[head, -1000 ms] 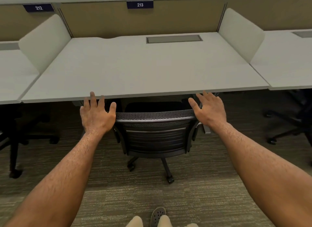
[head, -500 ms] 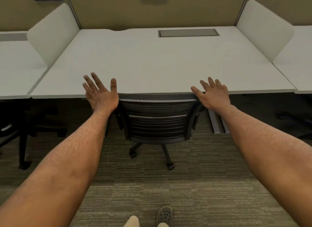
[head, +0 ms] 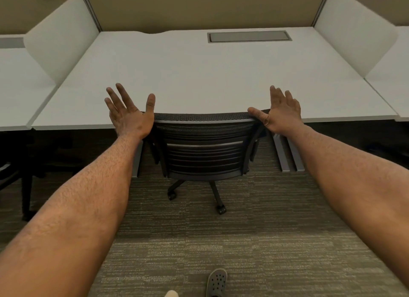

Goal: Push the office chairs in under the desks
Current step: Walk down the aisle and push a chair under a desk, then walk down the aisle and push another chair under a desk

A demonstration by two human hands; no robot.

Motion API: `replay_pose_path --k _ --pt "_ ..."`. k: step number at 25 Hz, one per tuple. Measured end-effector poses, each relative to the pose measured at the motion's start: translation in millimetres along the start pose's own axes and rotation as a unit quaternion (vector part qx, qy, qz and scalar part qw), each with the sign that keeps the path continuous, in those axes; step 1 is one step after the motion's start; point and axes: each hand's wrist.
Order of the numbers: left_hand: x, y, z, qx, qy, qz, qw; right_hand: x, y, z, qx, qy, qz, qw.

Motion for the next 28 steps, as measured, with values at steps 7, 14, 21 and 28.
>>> replay_pose_path --k 7,14,21,28 --pt "-15 8 -4 -0.033 0.001 0.031 0.999 -9 2 2 0.007 0.0 -0.009 1.0" --pt "-6 10 22 -0.17 0.053 -0.024 0.984 17 16 5 -0.038 0.018 0.047 0.998" --pt "50 83 172 -0.214 0.345 -0.117 0.906 125 26 101 -0.074 0.089 0.143 0.983" --pt "202 192 332 -0.176 0.527 -0.18 0.812 283 20 251 -0.025 0.231 0.144 0.962"
Point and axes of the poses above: each hand's wrist, its own x-axis away from the middle knuckle, its own y-axis out of the palm, z = x × y, and after that the axes turned 6 degrees about -z, right-handed
